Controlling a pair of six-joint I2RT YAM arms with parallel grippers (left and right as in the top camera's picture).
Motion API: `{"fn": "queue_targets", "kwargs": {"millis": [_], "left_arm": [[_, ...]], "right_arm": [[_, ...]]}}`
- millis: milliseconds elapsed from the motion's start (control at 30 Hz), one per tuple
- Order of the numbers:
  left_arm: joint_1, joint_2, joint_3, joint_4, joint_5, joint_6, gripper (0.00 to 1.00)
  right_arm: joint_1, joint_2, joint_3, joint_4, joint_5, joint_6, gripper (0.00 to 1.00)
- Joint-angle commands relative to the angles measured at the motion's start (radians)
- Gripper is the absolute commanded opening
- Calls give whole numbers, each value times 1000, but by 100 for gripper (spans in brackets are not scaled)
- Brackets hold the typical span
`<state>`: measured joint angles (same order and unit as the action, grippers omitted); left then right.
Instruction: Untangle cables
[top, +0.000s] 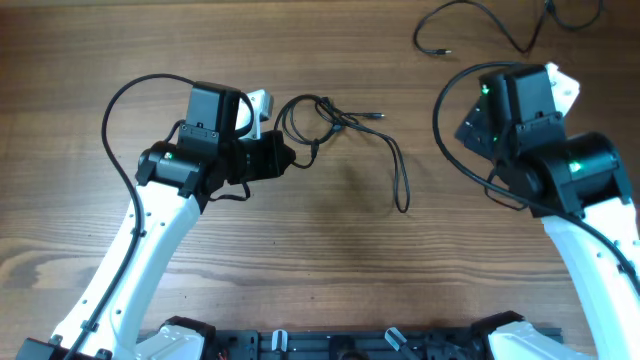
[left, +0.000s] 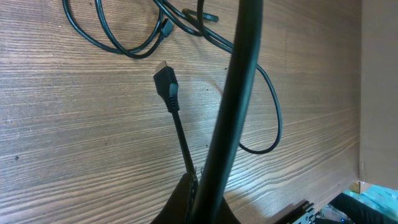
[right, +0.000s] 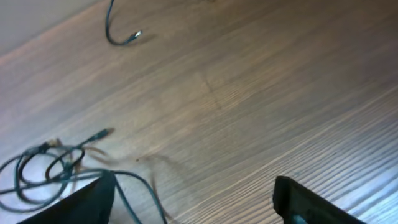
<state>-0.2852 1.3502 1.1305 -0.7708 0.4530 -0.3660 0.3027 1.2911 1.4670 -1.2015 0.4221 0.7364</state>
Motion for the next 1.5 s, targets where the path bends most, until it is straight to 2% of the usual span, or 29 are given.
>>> {"fn": "queue_targets", "kwargs": {"millis": [0,33,67,167,333,500,567,700,833,933,1033,1100,1133,1467], "left_arm": [[0,6,2,-4,-5,-9,4],[-9,6,2,-3,-5,-9,4],[-13,6,2,0,-5,-9,4],[-20,6,2,3,-10,-9,4],[-20,8,2,3,-10,-9,4],[-20,32,2,5,-10,-10,4],[-20,45,2,5,-10,-10,4],[-20,49,2,8,-9,-10,4],[-21,49,2,8,-9,-10,4],[-21,49,2,11,-9,-10,4],[-21,49,2,11,-9,-10,4],[-21,49,2,11,-9,-10,4],[-21,49,2,11,-9,-10,4],[-21,49,2,12,-9,-10,4]], "right_arm": [[-3,39,17,56,-180,-128,88],[-3,71,14,121,-344,-241,88],[-3,89,13,153,-425,-298,88],[6,204,13,259,-718,-622,89],[15,378,13,252,-737,-962,90],[15,467,13,305,-734,-1135,92],[15,498,13,320,-734,-1183,92],[15,568,13,360,-731,-1184,89],[36,616,13,387,-730,-1211,80],[58,619,13,408,-726,-1233,78],[67,624,13,408,-703,-1234,72],[66,630,13,408,-676,-1234,60],[67,633,13,408,-667,-1234,59],[67,636,12,412,-651,-1233,63]]}}
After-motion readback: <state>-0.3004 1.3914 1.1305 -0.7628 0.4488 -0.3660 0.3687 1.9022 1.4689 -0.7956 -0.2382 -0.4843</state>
